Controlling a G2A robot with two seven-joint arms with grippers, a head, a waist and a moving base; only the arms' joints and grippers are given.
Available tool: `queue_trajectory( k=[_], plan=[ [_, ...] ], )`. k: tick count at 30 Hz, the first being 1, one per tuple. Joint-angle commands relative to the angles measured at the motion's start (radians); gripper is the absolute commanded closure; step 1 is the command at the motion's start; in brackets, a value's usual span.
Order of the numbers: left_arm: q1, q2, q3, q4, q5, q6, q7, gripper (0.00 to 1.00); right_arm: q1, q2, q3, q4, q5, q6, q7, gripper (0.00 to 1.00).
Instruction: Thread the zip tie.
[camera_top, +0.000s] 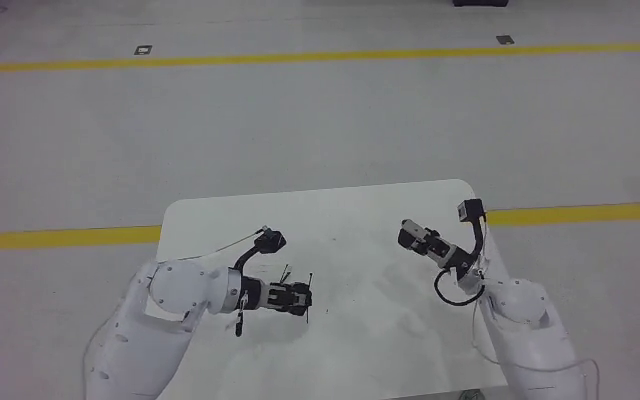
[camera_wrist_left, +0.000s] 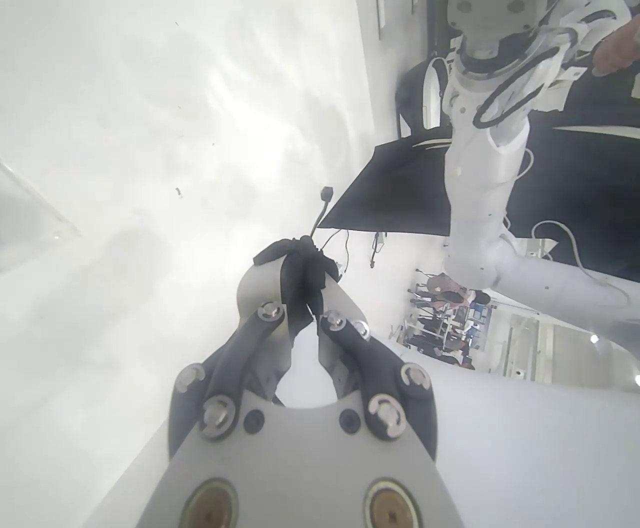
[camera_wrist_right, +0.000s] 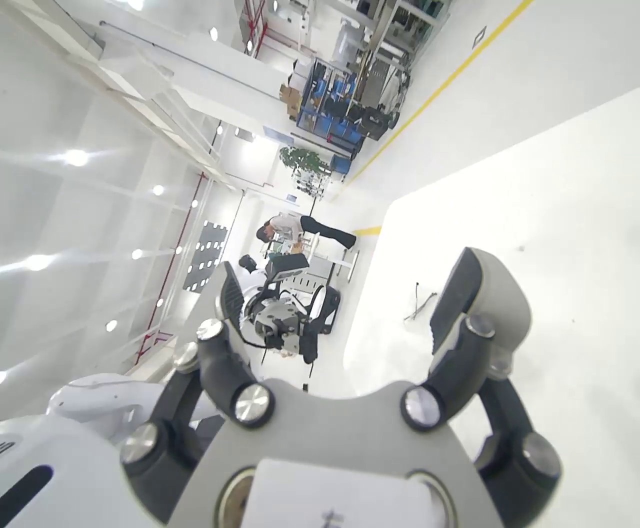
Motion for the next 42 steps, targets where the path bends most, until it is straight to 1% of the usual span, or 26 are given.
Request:
queue_trajectory(
  k=[1, 6, 9, 11, 12, 13, 24, 25, 26, 27, 28, 30, 31, 35, 37, 39, 42],
  plan=[
    [-0.002, 0.004, -0.002, 0.0, -0.014, 0.003, -0.003, 1.0, 0.002, -0.003, 0.013, 0.009, 0.021, 0.0, 0.063, 0.0],
    [-0.008, 0.014, 0.001, 0.009, -0.054, 0.021, -0.015, 1.0, 0.011, -0.013, 0.03, 0.014, 0.02, 0.0, 0.179, 0.0],
    [-0.011, 0.02, 0.007, 0.017, -0.079, 0.04, -0.019, 1.0, 0.013, -0.023, 0.022, 0.007, 0.026, 0.0, 0.239, 0.0],
    [-0.01, 0.026, 0.011, 0.025, -0.089, 0.055, -0.019, 1.0, 0.013, -0.03, 0.013, 0.005, 0.032, 0.0, 0.295, 0.0],
    [-0.01, 0.03, 0.013, 0.029, -0.098, 0.059, -0.019, 1.0, 0.014, -0.034, 0.009, 0.001, 0.031, 0.0, 0.34, 0.0],
    [-0.01, 0.033, 0.015, 0.032, -0.094, 0.063, -0.019, 1.0, 0.014, -0.034, 0.008, 0.001, 0.03, 0.0, 0.352, 0.0],
    [-0.01, 0.033, 0.015, 0.032, -0.094, 0.063, -0.019, 1.0, 0.014, -0.034, 0.008, 0.001, 0.03, 0.0, 0.352, 0.0],
    [-0.004, 0.033, 0.023, 0.038, -0.097, 0.06, 0.008, 1.0, 0.014, -0.034, 0.008, 0.001, 0.03, 0.0, 0.352, 0.0],
    [-0.002, 0.034, 0.028, 0.042, -0.105, 0.063, 0.013, 1.0, 0.014, -0.034, 0.006, -0.001, 0.032, 0.001, 0.348, 0.0],
    [-0.004, 0.035, 0.034, 0.049, -0.114, 0.073, 0.001, 1.0, 0.015, -0.035, -0.005, -0.006, 0.038, 0.0, 0.345, 0.0],
    [-0.011, 0.037, 0.039, 0.057, -0.114, 0.087, -0.017, 1.0, 0.019, -0.034, -0.018, -0.005, 0.043, 0.0, 0.355, 0.0],
    [-0.028, 0.042, 0.06, 0.075, -0.132, 0.112, -0.019, 1.0, 0.041, -0.033, -0.044, 0.011, 0.033, 0.0, 0.382, 0.0],
    [-0.039, 0.046, 0.074, 0.082, -0.138, 0.118, -0.019, 1.0, 0.051, -0.032, -0.056, 0.02, 0.041, 0.0, 0.399, 0.0],
    [-0.087, 0.069, 0.136, 0.104, -0.171, 0.151, -0.019, 1.0, 0.103, -0.03, -0.1, 0.069, 0.052, 0.0, 0.501, 0.0],
    [-0.113, 0.084, 0.173, 0.108, -0.195, 0.17, -0.019, 1.0, 0.129, -0.03, -0.126, 0.089, 0.052, 0.0, 0.555, 0.0],
    [-0.136, 0.101, 0.206, 0.11, -0.222, 0.186, -0.019, 1.0, 0.147, -0.027, -0.156, 0.103, 0.037, 0.0, 0.555, 0.0],
    [-0.168, 0.125, 0.248, 0.113, -0.273, 0.2, -0.019, 1.0, 0.172, -0.021, -0.199, 0.125, 0.048, 0.0, 0.555, 0.0]
  ],
)
